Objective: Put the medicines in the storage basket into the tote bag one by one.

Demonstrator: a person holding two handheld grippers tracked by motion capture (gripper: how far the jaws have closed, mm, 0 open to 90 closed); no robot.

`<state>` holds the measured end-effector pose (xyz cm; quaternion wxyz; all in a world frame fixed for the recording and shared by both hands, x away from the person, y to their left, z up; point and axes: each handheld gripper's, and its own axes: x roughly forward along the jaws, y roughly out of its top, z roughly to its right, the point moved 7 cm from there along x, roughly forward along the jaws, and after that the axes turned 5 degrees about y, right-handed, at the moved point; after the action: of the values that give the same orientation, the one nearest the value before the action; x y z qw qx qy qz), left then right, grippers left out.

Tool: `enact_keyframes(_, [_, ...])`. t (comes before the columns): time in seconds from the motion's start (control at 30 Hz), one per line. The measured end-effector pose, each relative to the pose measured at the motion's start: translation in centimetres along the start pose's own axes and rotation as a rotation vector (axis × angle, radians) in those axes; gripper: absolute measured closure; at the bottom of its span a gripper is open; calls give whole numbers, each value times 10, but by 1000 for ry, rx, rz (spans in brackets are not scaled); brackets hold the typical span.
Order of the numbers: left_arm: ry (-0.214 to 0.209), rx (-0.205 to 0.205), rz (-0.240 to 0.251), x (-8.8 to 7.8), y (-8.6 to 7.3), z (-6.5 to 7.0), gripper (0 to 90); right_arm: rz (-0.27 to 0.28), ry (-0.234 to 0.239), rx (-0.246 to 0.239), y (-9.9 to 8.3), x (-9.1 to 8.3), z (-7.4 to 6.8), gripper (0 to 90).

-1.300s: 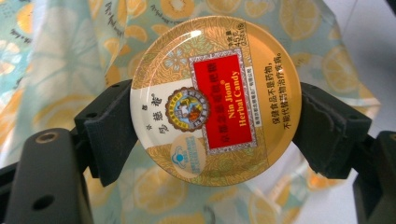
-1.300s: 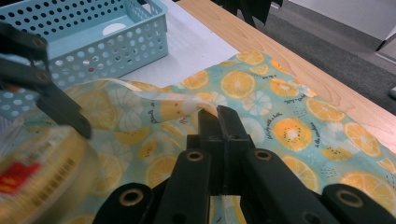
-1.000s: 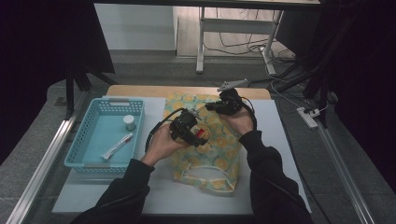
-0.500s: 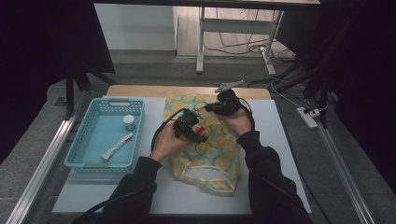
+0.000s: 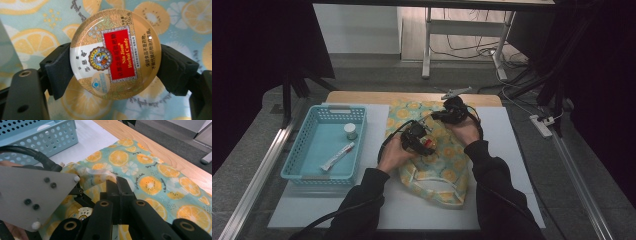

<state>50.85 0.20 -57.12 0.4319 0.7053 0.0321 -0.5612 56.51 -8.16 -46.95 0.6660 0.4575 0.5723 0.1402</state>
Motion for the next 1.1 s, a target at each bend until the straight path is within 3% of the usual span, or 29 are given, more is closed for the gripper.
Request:
enact_keyframes(0.2, [6, -4, -6, 9, -4, -3, 205, -6, -3, 8, -2, 3, 1, 900])
enact_keyframes(0.53, [5, 9, 6, 9, -6, -4, 164, -2, -3, 8, -3, 5, 1, 900])
enact_keyframes(0.7, [-45, -40, 59, -2, -2, -4, 121, 2, -1, 9, -3, 4, 1, 900])
enact_keyframes(1.1, [-97, -47, 94, -36, 4, 6, 40, 3, -3, 10, -3, 2, 1, 900])
